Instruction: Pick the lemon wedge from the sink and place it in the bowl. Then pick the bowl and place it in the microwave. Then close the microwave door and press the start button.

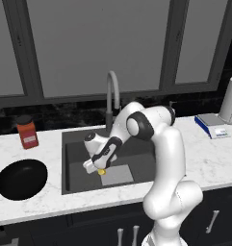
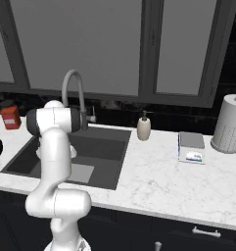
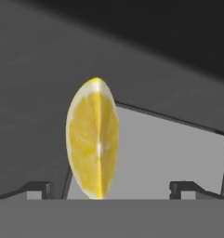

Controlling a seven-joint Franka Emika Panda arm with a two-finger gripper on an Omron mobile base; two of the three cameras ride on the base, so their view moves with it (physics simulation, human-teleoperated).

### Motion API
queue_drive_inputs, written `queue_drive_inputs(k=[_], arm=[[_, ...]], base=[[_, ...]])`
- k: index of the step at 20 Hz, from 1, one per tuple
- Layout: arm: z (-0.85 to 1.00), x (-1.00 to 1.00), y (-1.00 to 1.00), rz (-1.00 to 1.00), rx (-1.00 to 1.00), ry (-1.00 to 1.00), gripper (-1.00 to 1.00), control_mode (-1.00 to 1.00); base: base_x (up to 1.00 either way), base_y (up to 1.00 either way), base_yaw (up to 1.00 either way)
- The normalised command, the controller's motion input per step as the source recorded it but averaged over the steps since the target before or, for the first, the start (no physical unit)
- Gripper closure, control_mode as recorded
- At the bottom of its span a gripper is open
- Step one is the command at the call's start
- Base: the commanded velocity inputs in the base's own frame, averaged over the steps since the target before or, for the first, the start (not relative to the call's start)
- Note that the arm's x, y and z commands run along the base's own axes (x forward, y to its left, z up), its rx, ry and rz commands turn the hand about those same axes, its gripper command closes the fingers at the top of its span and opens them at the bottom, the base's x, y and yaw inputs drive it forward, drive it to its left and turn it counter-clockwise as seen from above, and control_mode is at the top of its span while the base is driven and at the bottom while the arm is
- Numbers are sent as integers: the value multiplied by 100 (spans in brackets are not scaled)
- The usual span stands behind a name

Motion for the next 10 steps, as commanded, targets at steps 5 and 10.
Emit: queue_drive_inputs(k=[5, 10], arm=[[-24, 30, 7, 0, 0, 0, -100, -100], [-21, 20, 4, 0, 0, 0, -100, -100]], base=[[0, 0, 0], [0, 0, 0]])
